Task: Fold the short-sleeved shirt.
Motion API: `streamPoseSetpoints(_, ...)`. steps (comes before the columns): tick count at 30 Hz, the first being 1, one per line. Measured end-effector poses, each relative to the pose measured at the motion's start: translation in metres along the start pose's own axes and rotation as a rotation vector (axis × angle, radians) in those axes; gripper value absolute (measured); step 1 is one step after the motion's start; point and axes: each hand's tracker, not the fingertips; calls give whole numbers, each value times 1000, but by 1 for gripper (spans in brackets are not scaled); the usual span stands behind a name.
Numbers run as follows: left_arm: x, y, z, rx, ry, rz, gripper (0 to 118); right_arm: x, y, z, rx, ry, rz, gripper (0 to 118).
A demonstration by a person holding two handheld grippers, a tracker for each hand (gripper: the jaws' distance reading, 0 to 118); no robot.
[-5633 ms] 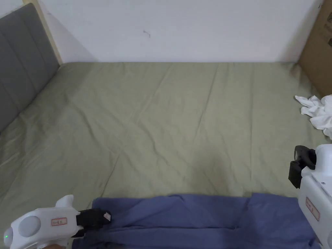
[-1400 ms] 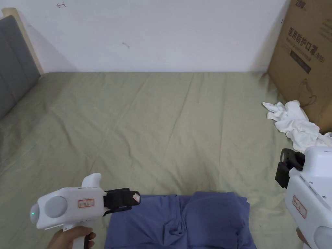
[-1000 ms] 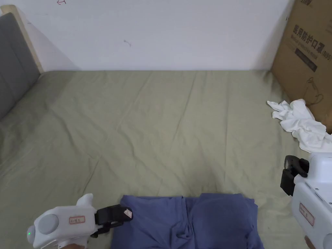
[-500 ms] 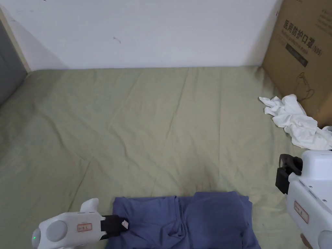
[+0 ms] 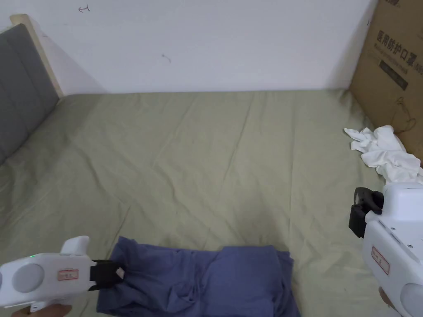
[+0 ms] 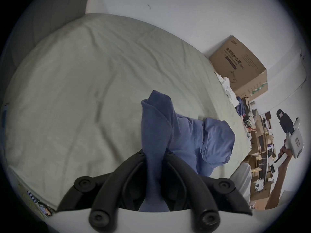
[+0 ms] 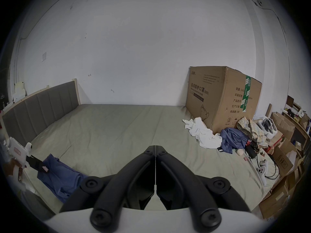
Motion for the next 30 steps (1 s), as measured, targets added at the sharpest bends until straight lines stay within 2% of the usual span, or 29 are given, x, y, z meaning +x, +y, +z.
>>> streamPoseSetpoints(6, 3, 7, 37, 33, 110, -4, 16, -2, 0, 3, 8, 22, -3, 3)
streamPoseSetpoints(9, 40, 13, 43, 39, 75, -18, 16, -2, 0, 4, 11, 28, -3, 3)
streamPoseSetpoints(13, 102, 23, 32, 20, 19, -136, 16, 2, -1, 5, 14, 33, -11, 3)
streamPoseSetpoints(18, 180, 24, -10, -52, -29, -234, 16, 11, -2, 10, 19, 24, -24, 3)
streamPoseSetpoints(25, 251, 4, -93, -198, -73, -315, 16, 31, -9, 15, 3, -16, -30, 3)
streamPoseSetpoints(30, 286, -24, -150, -276, 38, -410, 16, 42, -12, 16, -10, -41, -37, 3)
